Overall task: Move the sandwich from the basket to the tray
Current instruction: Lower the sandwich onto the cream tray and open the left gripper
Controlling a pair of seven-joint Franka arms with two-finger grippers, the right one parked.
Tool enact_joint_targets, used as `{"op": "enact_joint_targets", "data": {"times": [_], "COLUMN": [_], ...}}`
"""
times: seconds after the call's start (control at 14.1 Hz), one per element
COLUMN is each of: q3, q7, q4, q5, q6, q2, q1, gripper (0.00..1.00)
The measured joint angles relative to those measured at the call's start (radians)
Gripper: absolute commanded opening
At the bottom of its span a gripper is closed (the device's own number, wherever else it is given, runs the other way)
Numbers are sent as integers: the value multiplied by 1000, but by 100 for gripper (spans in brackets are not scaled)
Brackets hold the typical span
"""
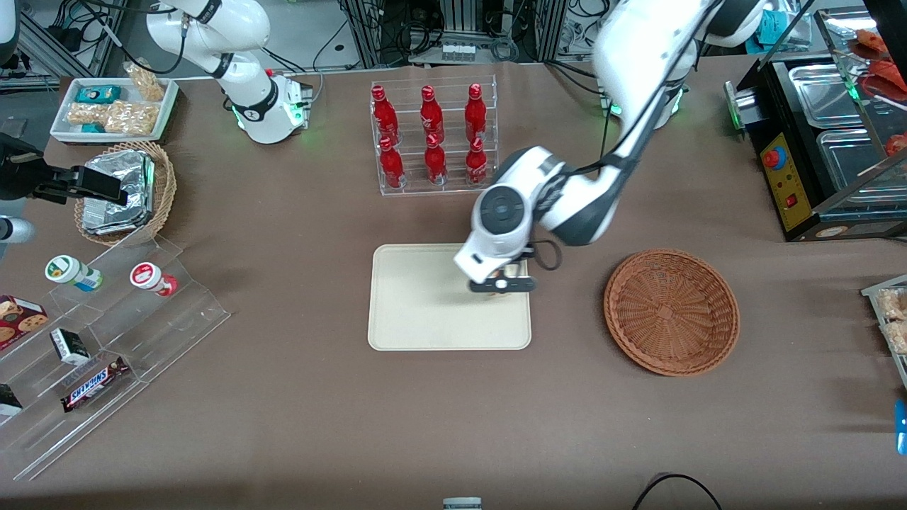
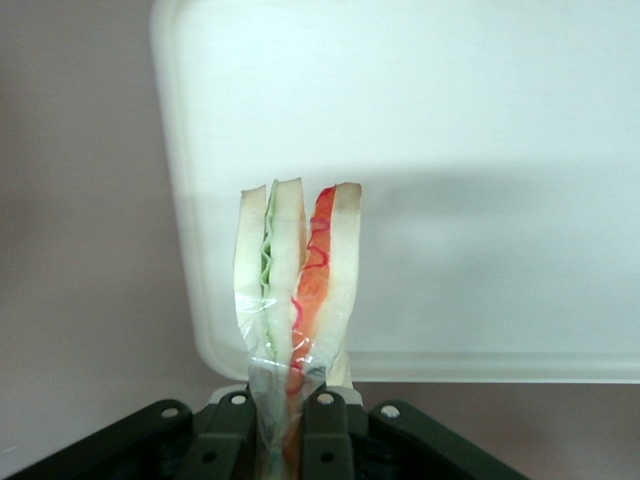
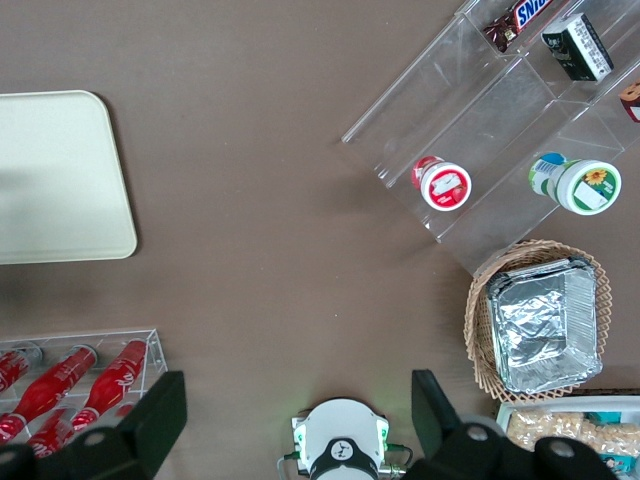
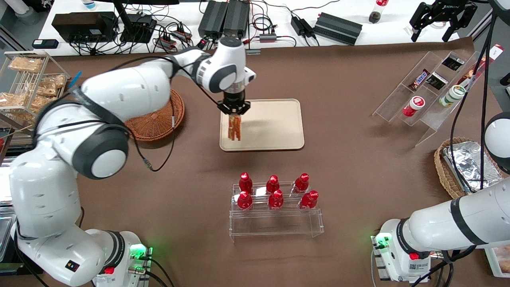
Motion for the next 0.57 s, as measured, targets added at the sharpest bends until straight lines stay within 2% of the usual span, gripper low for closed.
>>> {"op": "enact_joint_targets", "data": {"times": [0.14, 0.21, 0.35, 0.42, 0.5, 0.57], "q3": [0, 0, 1, 1, 1, 2], "q7": [-22, -44, -86, -95, -100, -103], "q4": [54, 65, 73, 74, 75, 78], "q5": [0, 0, 1, 2, 2, 2], "q6": [40, 73, 131, 148, 157, 161], "q2": [62, 83, 116, 131, 142, 150], "q1": [-35, -49, -73, -81, -85, -86], "gripper": [16, 22, 43, 47, 56, 76]}}
